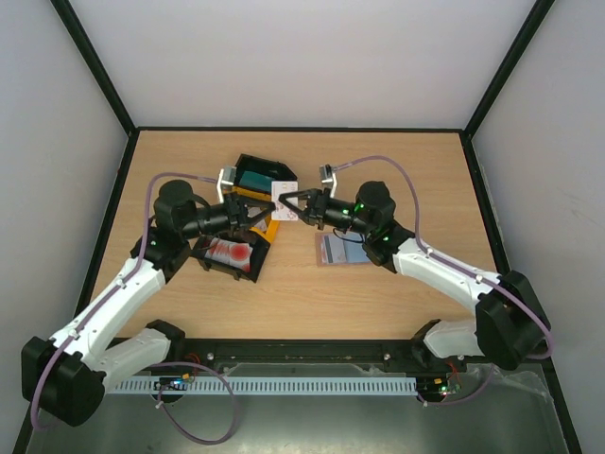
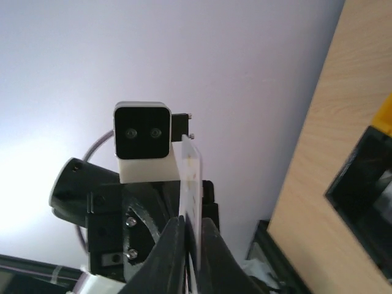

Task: Put the credit cards into the card holder
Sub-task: Insert the credit card into the card holder.

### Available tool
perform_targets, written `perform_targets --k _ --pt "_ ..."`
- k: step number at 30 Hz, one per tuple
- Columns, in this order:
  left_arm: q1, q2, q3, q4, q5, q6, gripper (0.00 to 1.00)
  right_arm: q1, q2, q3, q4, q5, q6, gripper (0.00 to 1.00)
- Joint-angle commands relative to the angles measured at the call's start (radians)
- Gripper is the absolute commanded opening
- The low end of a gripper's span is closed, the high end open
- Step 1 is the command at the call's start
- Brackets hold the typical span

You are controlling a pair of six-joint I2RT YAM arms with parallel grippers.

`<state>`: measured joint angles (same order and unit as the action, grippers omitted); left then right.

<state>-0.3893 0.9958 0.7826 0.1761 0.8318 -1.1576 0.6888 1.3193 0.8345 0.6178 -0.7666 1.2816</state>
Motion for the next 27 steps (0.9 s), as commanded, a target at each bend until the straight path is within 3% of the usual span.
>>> perform_targets --k 1,3,4,5,7,8,10,15,21,27 --pt "-0.039 -0.029 -0.032 0.071 -0.091 -0.007 0.03 0.005 -0.067 -0.048 -0.043 0.001 -0.076 0.02" --pt "-0.05 -0.038 -0.036 0.04 -0.129 0.031 0.07 -0.001 -0.098 -0.065 -0.139 0.048 -0.158 0.02" --pt "-0.053 -0.039 -0.038 0.013 -0.155 0.057 0.16 -0.013 -0.108 -0.065 -0.193 0.069 -0.195 0.02" --pt "-0.055 -0.04 -0.041 -0.027 -0.186 0.082 0.36 -0.027 -0.111 -0.06 -0.252 0.079 -0.232 0.02" --pt "-0.06 -0.034 -0.047 -0.102 -0.247 0.117 0.55 -0.072 -0.118 -0.056 -0.368 0.088 -0.298 0.02" --pt "-0.069 -0.028 -0.056 -0.116 -0.268 0.132 0.62 -0.095 -0.124 -0.059 -0.415 0.089 -0.342 0.02" --pt "-0.095 -0.013 -0.074 -0.127 -0.312 0.142 0.68 -0.141 -0.13 -0.062 -0.545 0.123 -0.45 0.02" --pt "-0.212 0.125 -0.068 -0.109 -0.417 0.16 0.69 -0.248 -0.116 -0.118 -0.788 0.248 -0.635 0.02" --pt "-0.332 0.378 0.022 -0.119 -0.517 0.221 0.66 -0.341 -0.103 -0.243 -0.775 0.372 -0.7 0.02" --pt "-0.362 0.63 0.14 -0.141 -0.543 0.239 0.62 -0.37 0.007 -0.261 -0.705 0.397 -0.713 0.02"
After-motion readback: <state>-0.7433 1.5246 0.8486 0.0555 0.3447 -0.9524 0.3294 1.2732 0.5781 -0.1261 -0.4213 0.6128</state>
